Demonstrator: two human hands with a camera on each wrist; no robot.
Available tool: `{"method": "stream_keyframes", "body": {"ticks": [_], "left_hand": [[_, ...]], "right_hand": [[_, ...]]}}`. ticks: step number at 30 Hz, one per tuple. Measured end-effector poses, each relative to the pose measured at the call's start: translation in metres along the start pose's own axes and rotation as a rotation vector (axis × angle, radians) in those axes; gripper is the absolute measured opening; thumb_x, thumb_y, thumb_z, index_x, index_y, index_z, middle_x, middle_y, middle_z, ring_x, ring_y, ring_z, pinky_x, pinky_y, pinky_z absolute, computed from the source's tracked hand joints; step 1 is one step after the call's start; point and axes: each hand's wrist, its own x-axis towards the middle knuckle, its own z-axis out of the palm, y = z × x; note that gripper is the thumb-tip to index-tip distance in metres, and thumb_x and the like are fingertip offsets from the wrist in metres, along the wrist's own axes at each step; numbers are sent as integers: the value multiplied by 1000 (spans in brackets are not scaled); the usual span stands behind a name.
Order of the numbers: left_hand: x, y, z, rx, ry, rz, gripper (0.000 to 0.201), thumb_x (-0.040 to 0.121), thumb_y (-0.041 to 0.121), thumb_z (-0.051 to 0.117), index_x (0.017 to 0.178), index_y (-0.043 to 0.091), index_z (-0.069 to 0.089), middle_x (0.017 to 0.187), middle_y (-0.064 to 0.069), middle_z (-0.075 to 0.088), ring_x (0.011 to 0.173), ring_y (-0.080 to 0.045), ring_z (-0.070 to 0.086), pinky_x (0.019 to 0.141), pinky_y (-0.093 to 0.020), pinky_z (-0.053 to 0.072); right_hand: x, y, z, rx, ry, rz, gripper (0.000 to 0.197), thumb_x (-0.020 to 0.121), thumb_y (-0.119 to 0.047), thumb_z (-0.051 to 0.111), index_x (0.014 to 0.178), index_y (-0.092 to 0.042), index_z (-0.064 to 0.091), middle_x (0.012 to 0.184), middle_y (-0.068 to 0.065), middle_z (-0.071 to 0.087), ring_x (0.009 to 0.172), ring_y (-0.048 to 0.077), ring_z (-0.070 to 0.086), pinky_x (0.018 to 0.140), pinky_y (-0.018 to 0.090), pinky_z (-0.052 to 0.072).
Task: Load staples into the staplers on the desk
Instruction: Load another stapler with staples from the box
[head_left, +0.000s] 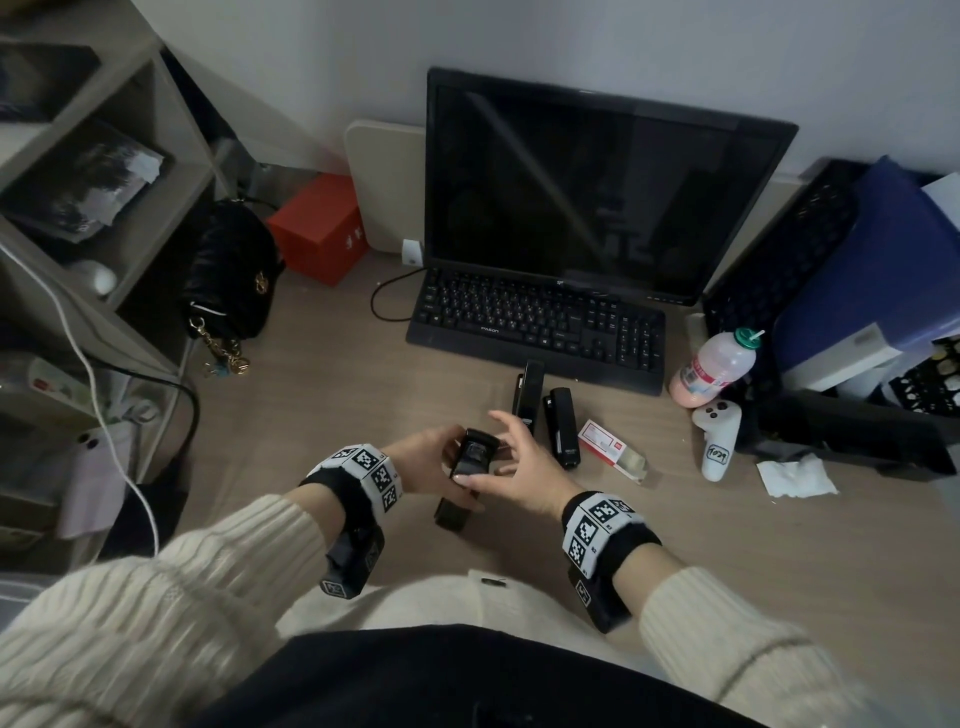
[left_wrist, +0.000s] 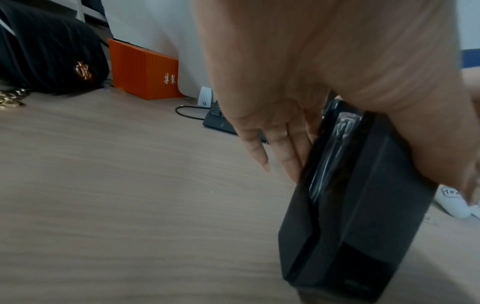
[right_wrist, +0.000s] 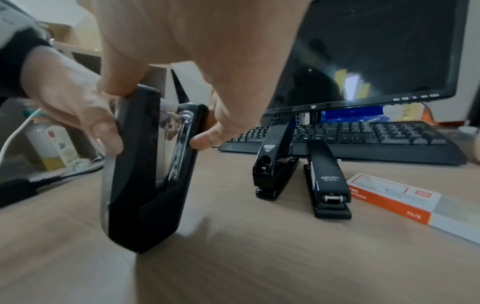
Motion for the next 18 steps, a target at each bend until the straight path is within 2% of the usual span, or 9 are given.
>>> {"method": "stream_keyframes", "body": {"ticks": [2, 3, 6, 9, 13, 18], "left_hand": [[-1, 1, -1, -77, 9, 6, 60, 64, 31, 91, 105, 17, 51, 93, 8, 64, 86, -10, 63, 76, -18, 50], [0, 1, -1, -126, 10, 12, 58, 64, 29, 91, 104, 15, 52, 92, 8, 65, 85, -10, 64, 74, -17, 50], [0, 0, -2, -259, 7, 32, 64, 55, 35, 92, 106, 16, 57, 99, 2, 71, 92, -14, 68, 82, -25, 55], [-1, 0, -4, -314, -10, 51, 51, 61, 29, 92, 100, 25, 59, 98, 4, 71, 93, -12, 68, 83, -25, 55], [1, -3, -6, -321, -26, 59, 67, 54, 50, 88, 112, 25, 63, 103, 2, 72, 99, -17, 67, 91, -38, 56], [2, -4, -8, -279, -28, 73, 73, 52, 61, 84, 114, 28, 64, 104, -6, 69, 88, -15, 62, 88, -42, 54]], "right_hand": [[2, -1, 0, 73, 28, -10, 92, 73, -36, 81, 146, -27, 25, 130, 3, 48, 115, 13, 54, 96, 21, 45], [3, -2, 0, 99, 39, -10, 90, 74, -36, 80, 145, -26, 27, 129, 3, 50, 117, 13, 54, 97, 23, 45], [5, -3, 0, 140, 43, -2, 84, 76, -36, 78, 144, -23, 31, 130, 3, 52, 120, 14, 54, 103, 30, 45], [5, -5, -1, 167, 50, 3, 79, 78, -35, 77, 143, -18, 35, 130, 4, 54, 118, 15, 56, 105, 32, 44], [3, -9, -4, 170, 68, -2, 65, 81, -35, 73, 136, -15, 46, 123, -1, 57, 114, 12, 58, 103, 29, 46], [2, -9, -5, 148, 65, -23, 46, 82, -39, 71, 121, -21, 56, 115, -1, 65, 107, 9, 63, 99, 27, 49]]}}
